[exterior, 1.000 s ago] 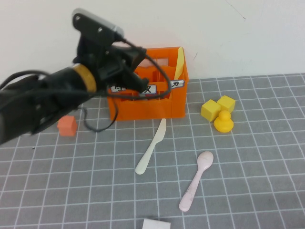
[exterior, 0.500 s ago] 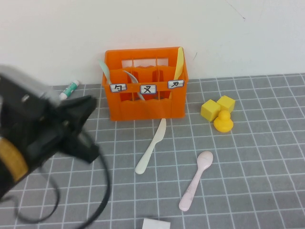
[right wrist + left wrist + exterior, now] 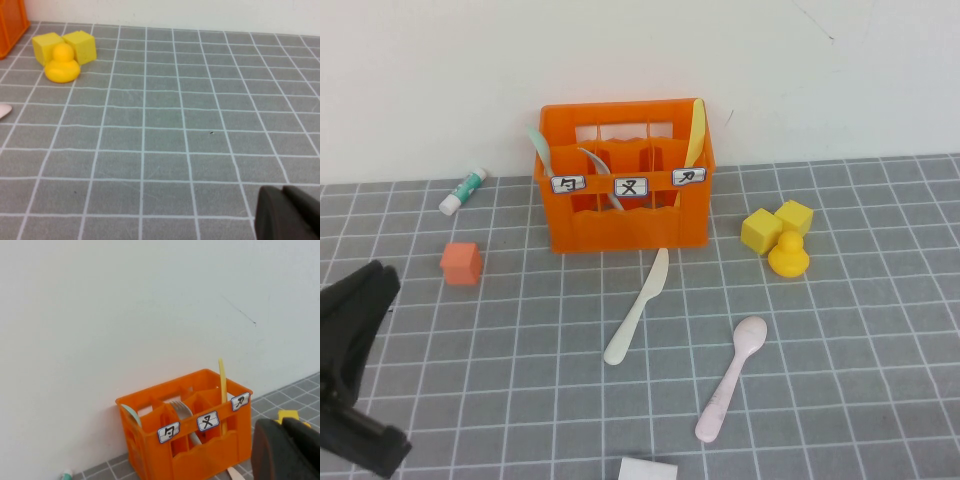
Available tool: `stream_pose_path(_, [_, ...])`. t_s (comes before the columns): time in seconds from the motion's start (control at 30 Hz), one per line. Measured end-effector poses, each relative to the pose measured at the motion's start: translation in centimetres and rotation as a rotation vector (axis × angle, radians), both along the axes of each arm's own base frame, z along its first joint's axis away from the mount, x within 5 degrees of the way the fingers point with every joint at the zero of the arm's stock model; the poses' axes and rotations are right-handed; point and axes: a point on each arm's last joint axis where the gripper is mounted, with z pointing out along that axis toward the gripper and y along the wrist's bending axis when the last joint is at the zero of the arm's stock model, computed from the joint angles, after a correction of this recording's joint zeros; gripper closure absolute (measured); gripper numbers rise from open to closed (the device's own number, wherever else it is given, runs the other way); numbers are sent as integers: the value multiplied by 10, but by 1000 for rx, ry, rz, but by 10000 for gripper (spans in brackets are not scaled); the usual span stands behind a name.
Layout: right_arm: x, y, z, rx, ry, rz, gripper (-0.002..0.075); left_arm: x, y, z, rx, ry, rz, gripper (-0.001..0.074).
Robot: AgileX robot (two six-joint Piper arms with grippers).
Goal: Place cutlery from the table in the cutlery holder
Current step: Pick up the spoon
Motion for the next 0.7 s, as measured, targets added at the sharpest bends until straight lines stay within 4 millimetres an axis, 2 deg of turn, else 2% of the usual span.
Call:
stream_pose_path(0.27, [0,0,0,0,0,0,729,-6,5,-7,68,-7,32,735])
stream_pose_path(0.47, [0,0,0,0,0,0,729,-19,23,-10,-64,112,168,735])
stream_pose_path(0.7, [0,0,0,0,0,0,729,-37,39,-18,-122,138,260,735])
